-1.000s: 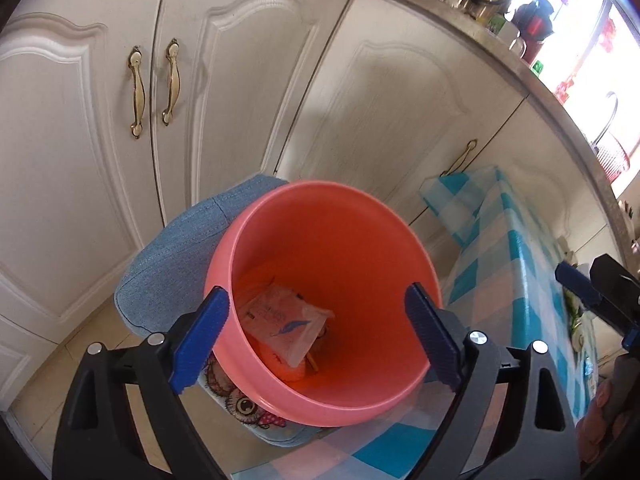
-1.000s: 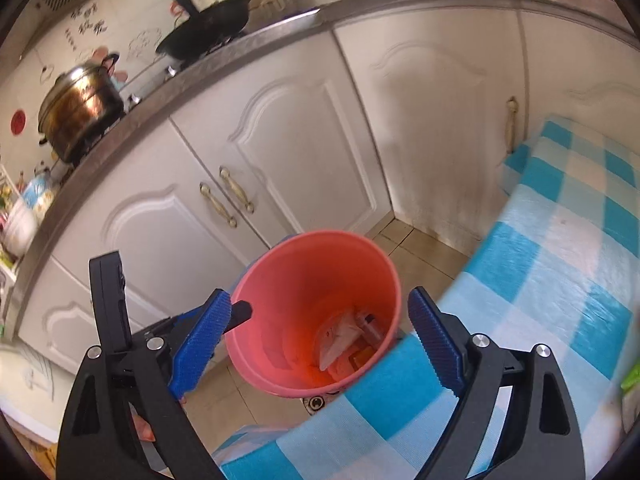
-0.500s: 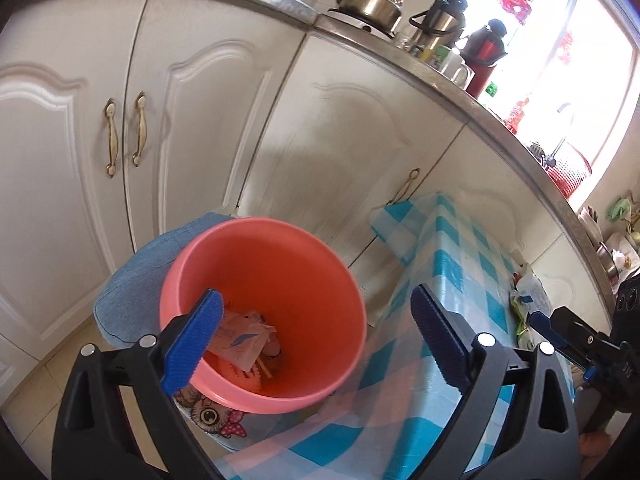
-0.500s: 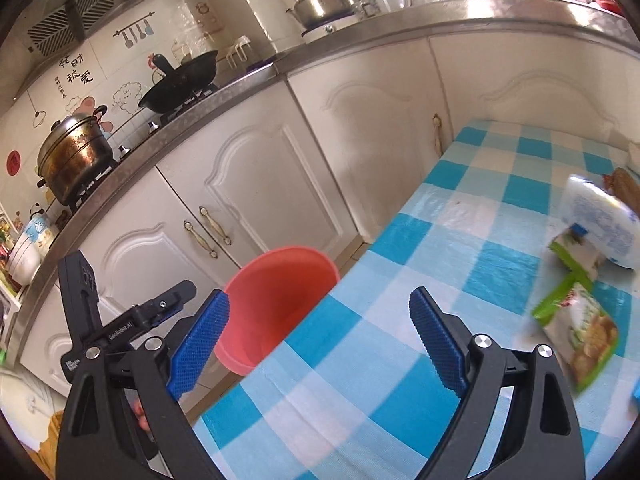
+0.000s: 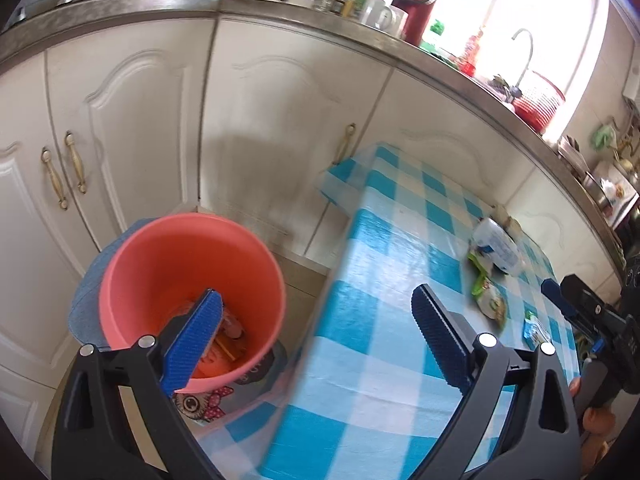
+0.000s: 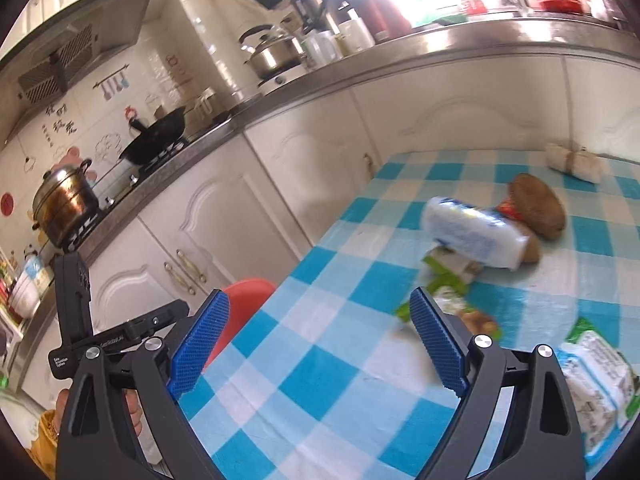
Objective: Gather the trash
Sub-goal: 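Move both tools back over the table toward the snack wrappers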
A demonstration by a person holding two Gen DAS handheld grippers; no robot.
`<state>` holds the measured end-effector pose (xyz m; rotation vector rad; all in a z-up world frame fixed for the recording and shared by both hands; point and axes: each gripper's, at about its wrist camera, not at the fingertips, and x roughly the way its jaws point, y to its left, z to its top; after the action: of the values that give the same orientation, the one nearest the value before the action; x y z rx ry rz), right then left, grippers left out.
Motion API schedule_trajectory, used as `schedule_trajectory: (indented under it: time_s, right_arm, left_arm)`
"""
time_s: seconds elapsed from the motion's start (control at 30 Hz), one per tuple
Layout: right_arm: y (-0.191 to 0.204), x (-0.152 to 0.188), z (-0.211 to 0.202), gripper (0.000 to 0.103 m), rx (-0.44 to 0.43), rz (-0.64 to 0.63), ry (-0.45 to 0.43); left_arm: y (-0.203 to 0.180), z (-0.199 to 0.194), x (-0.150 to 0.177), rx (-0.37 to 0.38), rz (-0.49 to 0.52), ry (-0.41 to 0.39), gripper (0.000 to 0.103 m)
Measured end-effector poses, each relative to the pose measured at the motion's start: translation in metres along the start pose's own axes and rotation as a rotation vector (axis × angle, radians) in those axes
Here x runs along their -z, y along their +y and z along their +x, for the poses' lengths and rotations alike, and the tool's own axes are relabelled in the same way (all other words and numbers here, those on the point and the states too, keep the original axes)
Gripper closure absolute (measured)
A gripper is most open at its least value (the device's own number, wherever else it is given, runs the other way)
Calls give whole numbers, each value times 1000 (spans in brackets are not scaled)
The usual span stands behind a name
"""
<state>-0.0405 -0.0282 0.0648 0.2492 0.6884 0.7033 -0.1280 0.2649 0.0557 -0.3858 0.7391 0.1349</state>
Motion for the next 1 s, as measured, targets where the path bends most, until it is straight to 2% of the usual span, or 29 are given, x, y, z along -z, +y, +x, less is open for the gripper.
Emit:
schedule_trajectory:
  time_s: [0.1, 0.37, 0.47, 0.63, 0.8, 1.0]
  right_arm:
    - [-20, -5, -15, 10, 76, 0, -12]
    - [-92, -8, -51, 10, 160, 41, 15]
    - [-106, -6, -56, 10, 173, 47, 33]
    - [-145, 6, -63, 10, 208, 49, 126]
    - [-156, 19, -59, 10, 194, 30, 199]
    - [-145, 30, -49, 10, 173, -43, 269]
  left_arm:
    - [-19, 0, -1, 15, 37, 14, 7]
    - [-71, 4, 8, 62, 112, 55, 7]
    - [-90, 4, 12, 80, 141, 65, 7]
    - [-121, 7, 14, 109, 191, 85, 7]
    - [-145, 10, 17, 136, 227, 96, 7]
    - [-172, 11, 18, 159, 265, 112, 7]
